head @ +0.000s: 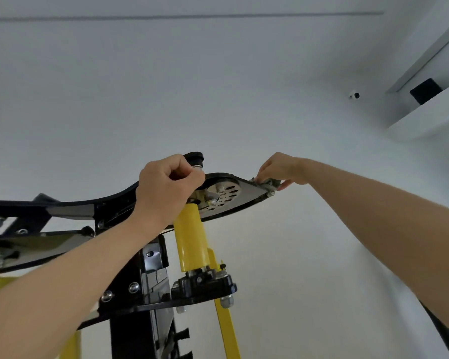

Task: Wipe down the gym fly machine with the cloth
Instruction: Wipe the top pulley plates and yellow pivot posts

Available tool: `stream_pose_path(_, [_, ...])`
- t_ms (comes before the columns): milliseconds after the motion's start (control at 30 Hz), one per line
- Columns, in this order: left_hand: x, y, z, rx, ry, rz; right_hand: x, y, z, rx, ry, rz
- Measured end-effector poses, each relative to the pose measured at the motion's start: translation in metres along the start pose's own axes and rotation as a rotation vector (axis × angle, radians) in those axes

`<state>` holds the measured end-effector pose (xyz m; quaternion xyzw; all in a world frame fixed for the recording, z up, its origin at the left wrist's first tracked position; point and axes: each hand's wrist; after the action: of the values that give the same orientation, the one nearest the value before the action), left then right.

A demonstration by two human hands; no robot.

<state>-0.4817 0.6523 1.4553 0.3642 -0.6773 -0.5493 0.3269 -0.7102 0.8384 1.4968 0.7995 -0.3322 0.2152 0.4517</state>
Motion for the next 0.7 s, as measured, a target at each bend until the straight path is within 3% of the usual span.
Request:
stream_pose_path(233, [0.004, 0.000, -0.007, 0.091, -0.069, -0.006, 0.019, -0.032, -0.002, 0.146, 0.198, -0.214])
stream_pose_path(500, [-0.001, -0.003, -0.004, 0.062, 0.019, 0.029, 0.048, -0.069, 0.013, 0.154, 0.351, -0.506])
stream_pose_path(700, [-0.003, -0.007, -0.002, 0.077, 0.087, 0.012, 0.024, -0.054, 0.014, 0.097, 0.288, -0.419])
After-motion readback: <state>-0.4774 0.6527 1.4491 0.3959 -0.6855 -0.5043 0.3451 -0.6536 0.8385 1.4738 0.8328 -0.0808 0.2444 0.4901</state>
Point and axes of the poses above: each hand's wrist, its own y-axis towards the middle knuckle, its own z-axis out of the palm, x = y × z, and after that the axes turned 6 degrees about z, right-handed
